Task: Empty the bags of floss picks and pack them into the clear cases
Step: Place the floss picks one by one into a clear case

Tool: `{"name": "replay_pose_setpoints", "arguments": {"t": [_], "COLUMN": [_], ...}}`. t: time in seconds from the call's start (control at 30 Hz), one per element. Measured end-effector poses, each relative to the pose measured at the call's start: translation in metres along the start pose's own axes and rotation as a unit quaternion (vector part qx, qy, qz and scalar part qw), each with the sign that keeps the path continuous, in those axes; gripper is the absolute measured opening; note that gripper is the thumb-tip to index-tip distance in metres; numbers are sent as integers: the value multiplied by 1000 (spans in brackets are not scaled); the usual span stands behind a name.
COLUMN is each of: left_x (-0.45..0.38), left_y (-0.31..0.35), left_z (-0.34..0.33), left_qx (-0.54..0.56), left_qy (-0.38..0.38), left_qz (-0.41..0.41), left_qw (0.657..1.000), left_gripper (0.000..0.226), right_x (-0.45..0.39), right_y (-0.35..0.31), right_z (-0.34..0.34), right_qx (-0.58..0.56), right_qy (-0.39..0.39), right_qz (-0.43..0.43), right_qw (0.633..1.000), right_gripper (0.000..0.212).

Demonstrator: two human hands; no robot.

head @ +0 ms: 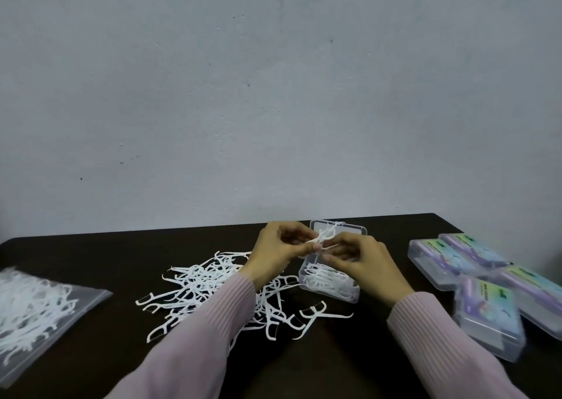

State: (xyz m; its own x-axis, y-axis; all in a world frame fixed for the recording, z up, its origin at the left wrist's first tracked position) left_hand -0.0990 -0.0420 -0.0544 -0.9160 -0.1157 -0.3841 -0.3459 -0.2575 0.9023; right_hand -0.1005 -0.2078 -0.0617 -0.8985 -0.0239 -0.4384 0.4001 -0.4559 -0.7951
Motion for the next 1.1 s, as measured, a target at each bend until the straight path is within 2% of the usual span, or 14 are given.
{"name": "replay_pose_setpoints", "arguments": {"t": [0.1,0.37,0.53,0.67,0.8,0.97,1.1], "left_x": [1,1,0,-1,1,5,4], "left_y": [-1,-3,-7,-10,-10,-11,-17], "left_z": [0,1,10,13,3,-17,-16], "left_qx": [5,3,0,-26,-95,-181,-198], "left_qy": [-7,-10,6,17,6,-31,-38], "left_qz": [1,16,29,15,-38,-84,-74], "left_qw": [1000,1000,1000,999,995,979,977], "left_gripper": [12,16,16,12,12,18,29], "right_x": [1,0,-1,-5,-7,-2,2], "right_y": [-1,0,-1,3,8,9,6], "right_z": [-2,4,8,11,14,13,10], "right_qx": [-37,-46,-67,-74,-8,125,211], "right_qy": [9,43,81,144,176,138,108], "right_qz": [-24,-34,-27,-46,-43,-14,25], "right_qw": [999,997,994,986,983,982,971], "right_gripper": [16,6,9,6,5,10,13]}}
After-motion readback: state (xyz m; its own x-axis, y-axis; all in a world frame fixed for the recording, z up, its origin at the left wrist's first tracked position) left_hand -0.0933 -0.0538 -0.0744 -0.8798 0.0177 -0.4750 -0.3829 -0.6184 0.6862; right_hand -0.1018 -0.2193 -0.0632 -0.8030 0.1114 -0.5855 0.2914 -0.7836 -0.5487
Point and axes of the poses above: each hand's wrist, its own x-axis away from the middle knuckle, its own z-axis out of the back of the hand, y = z × x, the point moved 1 cm from there along -x, towards the middle knuckle, and after that the axes turned 14 degrees about y, right-handed, at the moved point
